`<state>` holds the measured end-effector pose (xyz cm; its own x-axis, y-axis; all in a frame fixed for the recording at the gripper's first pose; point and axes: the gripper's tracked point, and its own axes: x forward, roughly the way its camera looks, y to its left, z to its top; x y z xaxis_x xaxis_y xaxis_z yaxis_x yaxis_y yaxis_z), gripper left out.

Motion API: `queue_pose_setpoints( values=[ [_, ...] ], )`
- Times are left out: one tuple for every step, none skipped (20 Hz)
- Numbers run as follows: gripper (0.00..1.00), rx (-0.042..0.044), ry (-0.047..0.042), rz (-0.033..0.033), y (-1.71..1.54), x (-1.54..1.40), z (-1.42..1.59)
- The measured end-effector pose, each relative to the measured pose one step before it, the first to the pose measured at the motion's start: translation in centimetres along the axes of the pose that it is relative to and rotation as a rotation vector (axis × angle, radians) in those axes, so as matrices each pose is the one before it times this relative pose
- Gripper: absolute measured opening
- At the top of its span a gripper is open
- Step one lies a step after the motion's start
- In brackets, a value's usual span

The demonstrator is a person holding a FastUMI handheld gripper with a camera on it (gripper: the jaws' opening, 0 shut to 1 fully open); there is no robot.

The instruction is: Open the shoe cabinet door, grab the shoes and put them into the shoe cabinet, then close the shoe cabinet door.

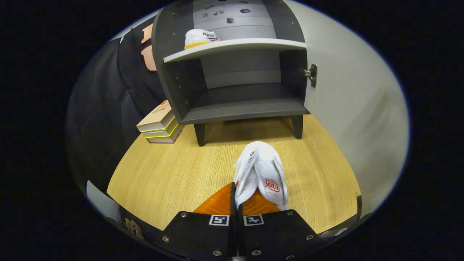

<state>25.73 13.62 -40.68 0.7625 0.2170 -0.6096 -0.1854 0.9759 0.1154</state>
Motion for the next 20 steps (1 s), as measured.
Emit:
queue_pose_setpoints(
  values=[
    [0.01, -0.01095, -0.00711, -0.00503, 0.16, -0.812, 0.744],
    [0.01, -0.00599, -0.00983, -0.00062, 0.103, -0.882, 0.848],
    [0.0, -0.0022, -0.01347, 0.00254, 0.225, -0.893, 1.072],
    [0.0, 0.00077, -0.01547, 0.00314, 0.122, -0.965, 1.149],
    [0.0, 0.00068, -0.01926, 0.00119, 0.072, -0.802, 1.286],
    [0.0, -0.00222, -0.02336, -0.00301, 0.124, -0.841, 1.468],
    [0.0, -0.00253, -0.03876, 0.00337, 0.199, -0.316, 1.73],
    [0.0, -0.00212, -0.03389, 0.00563, 0.284, -0.577, 1.851],
    [0.0, -0.00953, -0.02484, 0.00766, 0.49, -0.46, 1.53],
    [0.0, -0.00853, -0.01893, 0.00495, 0.19, -0.289, 1.684],
    [0.0, -0.00339, -0.01636, 0.00308, 0.114, -0.222, 1.66],
    [0.0, -0.00094, -0.0157, 0.0038, 0.088, -0.136, 1.544],
    [0.0, -0.00987, -0.01645, 0.00162, 0.075, 0.309, 1.424],
    [0.0, -0.02181, -0.01371, -0.0037, -0.22, 0.258, 1.29],
    [0.0, -0.02296, -0.01163, -0.00725, -0.326, 0.512, 1.182],
    [0.0, -0.01813, -0.00872, -0.01157, -0.539, 0.54, 1.211],
    [0.0, -0.01564, -0.00937, -0.00616, -0.333, 0.493, 1.351],
    [0.0, -0.02044, -0.01524, -0.00041, -0.382, 0.763, 1.455],
    [0.0, -0.01492, -0.00705, 0.00338, -0.188, 0.762, 1.272],
    [0.0, -0.01785, -0.01061, 0.00474, -0.295, 0.939, 1.318]
  ],
)
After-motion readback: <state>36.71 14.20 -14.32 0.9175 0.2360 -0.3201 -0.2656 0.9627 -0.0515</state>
